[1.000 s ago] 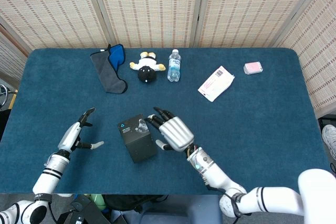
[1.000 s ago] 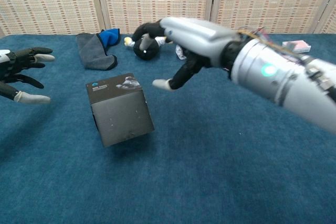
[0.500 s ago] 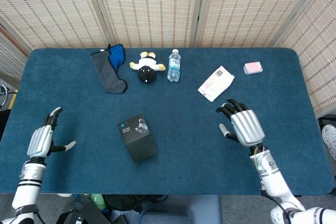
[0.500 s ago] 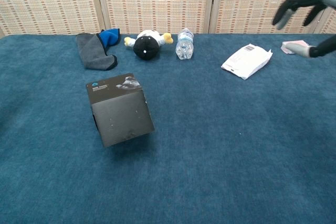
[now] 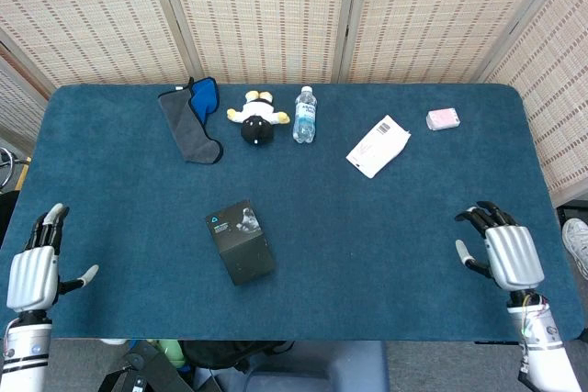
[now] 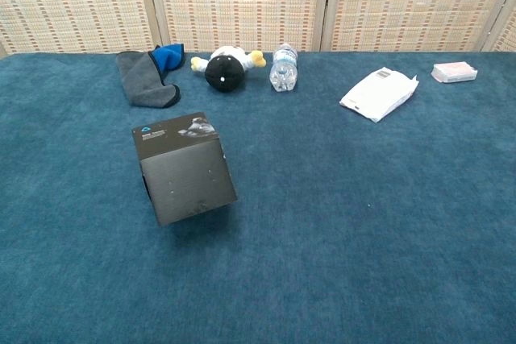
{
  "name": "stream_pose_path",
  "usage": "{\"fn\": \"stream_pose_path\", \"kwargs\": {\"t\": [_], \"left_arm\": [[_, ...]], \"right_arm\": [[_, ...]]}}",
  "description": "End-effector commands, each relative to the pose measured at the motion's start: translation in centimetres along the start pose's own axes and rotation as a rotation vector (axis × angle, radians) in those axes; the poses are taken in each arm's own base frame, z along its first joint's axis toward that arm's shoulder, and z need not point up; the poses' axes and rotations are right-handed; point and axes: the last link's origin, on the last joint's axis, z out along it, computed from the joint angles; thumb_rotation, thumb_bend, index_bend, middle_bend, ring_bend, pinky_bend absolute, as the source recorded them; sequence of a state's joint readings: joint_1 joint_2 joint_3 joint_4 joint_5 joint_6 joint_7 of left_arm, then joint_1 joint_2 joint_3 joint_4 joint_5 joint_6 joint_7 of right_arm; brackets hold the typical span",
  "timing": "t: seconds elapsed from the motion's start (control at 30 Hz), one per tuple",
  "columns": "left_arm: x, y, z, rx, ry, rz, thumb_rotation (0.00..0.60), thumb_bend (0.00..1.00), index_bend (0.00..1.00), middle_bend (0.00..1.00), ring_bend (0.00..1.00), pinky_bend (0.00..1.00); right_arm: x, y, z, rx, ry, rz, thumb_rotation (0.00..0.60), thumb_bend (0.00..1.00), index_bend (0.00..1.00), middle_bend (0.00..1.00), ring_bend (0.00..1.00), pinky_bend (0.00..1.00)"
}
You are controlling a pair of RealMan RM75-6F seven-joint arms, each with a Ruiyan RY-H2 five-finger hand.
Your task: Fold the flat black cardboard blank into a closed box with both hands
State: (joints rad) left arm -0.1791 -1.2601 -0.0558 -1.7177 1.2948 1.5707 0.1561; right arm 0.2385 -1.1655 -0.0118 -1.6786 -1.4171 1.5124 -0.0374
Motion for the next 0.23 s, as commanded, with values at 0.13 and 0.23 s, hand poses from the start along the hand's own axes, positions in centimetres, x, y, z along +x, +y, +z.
{"fn": "stream_pose_path", "kwargs": {"t": [0.13, 0.23], "left_arm": [[0.2, 0.5, -2.0, -0.033, -0.009, 0.048, 0.600, 0.08, 0.00, 0.00, 0.00, 0.25], [0.4, 0.9, -2.3, -0.042, -0.006, 0.063, 0.600, 0.08, 0.00, 0.00, 0.00, 0.25]], "right_arm": [[0.7, 1.7, -2.0, -0.037, 0.019, 0.012, 0.600, 0.35, 0.36, 0.36, 0.22, 0.32], [0.8, 1.9, -2.6, -0.045, 0.030, 0.019, 0.600, 0.35, 0.36, 0.36, 0.22, 0.32]]}}
